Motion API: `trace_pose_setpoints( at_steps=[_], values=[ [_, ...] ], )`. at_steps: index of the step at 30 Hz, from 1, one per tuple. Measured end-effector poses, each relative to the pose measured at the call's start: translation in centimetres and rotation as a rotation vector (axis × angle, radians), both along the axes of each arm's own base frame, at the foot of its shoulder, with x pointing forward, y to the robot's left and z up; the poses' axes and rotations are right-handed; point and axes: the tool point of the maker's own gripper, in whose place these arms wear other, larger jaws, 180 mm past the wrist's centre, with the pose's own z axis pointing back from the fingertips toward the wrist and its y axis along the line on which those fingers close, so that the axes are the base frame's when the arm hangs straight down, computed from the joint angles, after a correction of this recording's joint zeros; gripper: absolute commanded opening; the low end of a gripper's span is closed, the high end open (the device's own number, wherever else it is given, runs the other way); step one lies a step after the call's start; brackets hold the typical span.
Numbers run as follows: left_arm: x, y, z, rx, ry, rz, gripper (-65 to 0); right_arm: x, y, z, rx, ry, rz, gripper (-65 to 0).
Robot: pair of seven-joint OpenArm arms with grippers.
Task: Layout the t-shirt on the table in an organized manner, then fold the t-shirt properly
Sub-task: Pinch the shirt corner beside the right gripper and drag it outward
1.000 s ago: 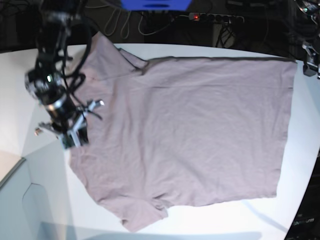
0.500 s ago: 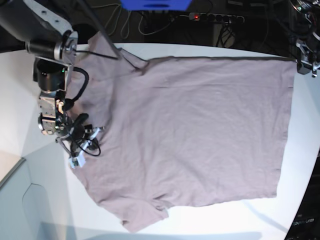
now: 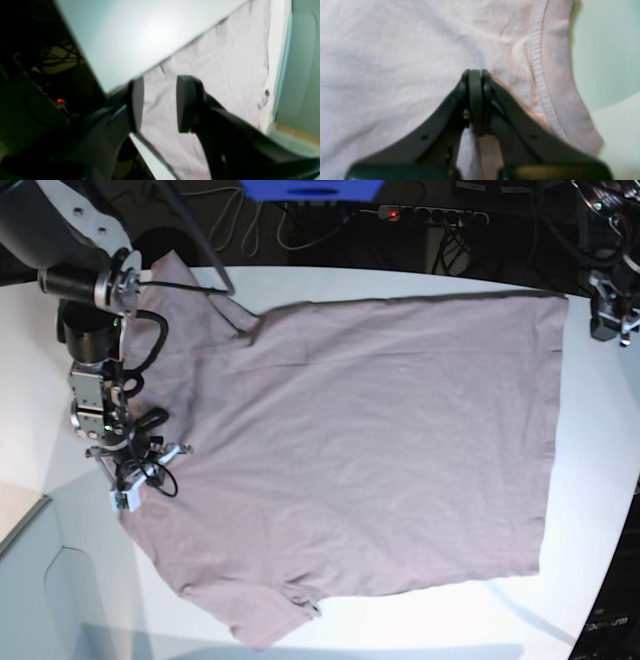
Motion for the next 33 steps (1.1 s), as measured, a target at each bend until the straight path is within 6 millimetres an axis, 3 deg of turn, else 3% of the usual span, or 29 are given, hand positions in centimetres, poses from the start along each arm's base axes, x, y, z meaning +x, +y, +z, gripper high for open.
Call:
trace_pose_setpoints(
  at_steps=[6,8,12,17,21,25,33],
  values=[
    [1.6,-5.2,-1.7,-0.091,-0.007,-0.072,-44.1,-0.1,0.0,0.0,0.0,-0.001,0.0,-65.0],
    [1.4,-6.0,-2.8,-0.118,0.02,-0.08,-48.3,-0.1,0.0,0.0,-0.001,-0.003,0.0,-65.0],
    [1.1,-5.2,-4.6,-0.071,0.081,-0.05,-65.0,-0.1,-0.1,0.0,-0.001,-0.002,-0.001,-65.0],
    [2.1,-5.2,-5.9,-0.055,0.136,-0.063,-65.0,-0.2,-0.1,-0.1,-0.002,0.0,-0.001,-65.0],
    [1.9,-5.0,-7.3,-0.042,0.201,-0.067,-65.0,-0.4,-1.2,-0.1,-0.02,0.001,-0.008,-65.0],
    [2.8,-3.2,-7.4,0.032,0.203,-0.04,-65.0,-0.8,-2.3,-0.1,-0.036,0.004,-0.015,-65.0],
    [3.9,-1.6,-7.9,0.047,0.16,-0.006,-65.0,-1.7,-2.7,-0.5,-0.038,-0.016,-0.024,-65.0]
  ],
)
